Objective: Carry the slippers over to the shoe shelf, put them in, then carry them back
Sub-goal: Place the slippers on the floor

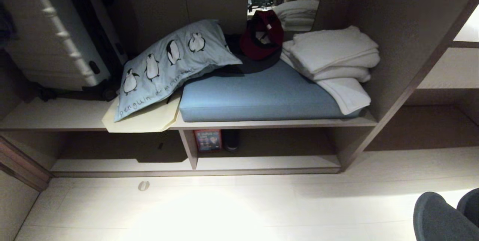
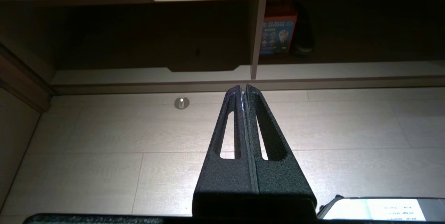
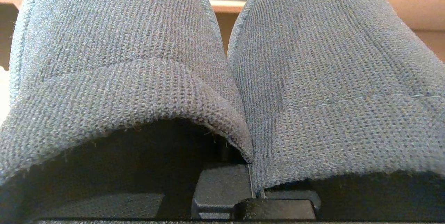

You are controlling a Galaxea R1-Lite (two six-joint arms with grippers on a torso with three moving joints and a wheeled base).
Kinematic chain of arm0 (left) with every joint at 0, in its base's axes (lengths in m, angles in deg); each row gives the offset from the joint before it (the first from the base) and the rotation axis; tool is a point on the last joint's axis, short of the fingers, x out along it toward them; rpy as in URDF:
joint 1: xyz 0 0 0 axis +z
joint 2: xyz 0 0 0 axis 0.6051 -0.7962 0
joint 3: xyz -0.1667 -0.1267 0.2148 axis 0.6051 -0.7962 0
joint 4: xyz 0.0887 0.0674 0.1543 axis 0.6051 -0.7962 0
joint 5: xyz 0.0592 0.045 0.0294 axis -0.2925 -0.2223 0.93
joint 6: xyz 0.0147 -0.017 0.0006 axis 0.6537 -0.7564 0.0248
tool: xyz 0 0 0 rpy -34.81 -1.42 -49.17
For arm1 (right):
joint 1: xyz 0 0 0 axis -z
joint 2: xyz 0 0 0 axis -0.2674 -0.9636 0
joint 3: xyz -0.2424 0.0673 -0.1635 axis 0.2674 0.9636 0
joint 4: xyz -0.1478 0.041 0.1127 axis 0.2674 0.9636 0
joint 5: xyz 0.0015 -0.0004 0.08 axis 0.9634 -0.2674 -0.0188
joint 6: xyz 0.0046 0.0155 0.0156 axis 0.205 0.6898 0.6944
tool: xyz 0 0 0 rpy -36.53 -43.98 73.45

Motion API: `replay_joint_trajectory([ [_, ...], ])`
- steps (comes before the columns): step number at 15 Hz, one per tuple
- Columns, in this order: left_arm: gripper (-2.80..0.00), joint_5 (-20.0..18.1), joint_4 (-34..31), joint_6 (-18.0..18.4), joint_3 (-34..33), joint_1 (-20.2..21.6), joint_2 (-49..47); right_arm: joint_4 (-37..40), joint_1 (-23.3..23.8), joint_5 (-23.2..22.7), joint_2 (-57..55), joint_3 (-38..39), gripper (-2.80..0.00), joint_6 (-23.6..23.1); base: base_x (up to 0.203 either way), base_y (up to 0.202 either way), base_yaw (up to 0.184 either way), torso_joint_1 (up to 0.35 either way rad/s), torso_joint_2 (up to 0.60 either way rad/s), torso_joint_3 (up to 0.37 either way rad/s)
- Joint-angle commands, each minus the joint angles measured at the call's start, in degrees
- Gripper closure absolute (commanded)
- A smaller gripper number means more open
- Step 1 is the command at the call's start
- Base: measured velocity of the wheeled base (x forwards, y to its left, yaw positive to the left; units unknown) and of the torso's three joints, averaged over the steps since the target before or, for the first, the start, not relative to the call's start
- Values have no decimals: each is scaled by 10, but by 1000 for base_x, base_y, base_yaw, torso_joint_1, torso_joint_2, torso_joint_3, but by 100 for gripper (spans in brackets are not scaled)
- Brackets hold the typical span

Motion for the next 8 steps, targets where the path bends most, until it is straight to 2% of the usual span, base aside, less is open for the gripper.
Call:
replay_joint_trajectory([
  [1,0,0,0,0,0,0,0,0,0,0,-1,0,0,0,0,0,0,3,-2,207],
  [8,0,0,0,0,0,0,0,0,0,0,-1,0,0,0,0,0,0,5,3,200],
])
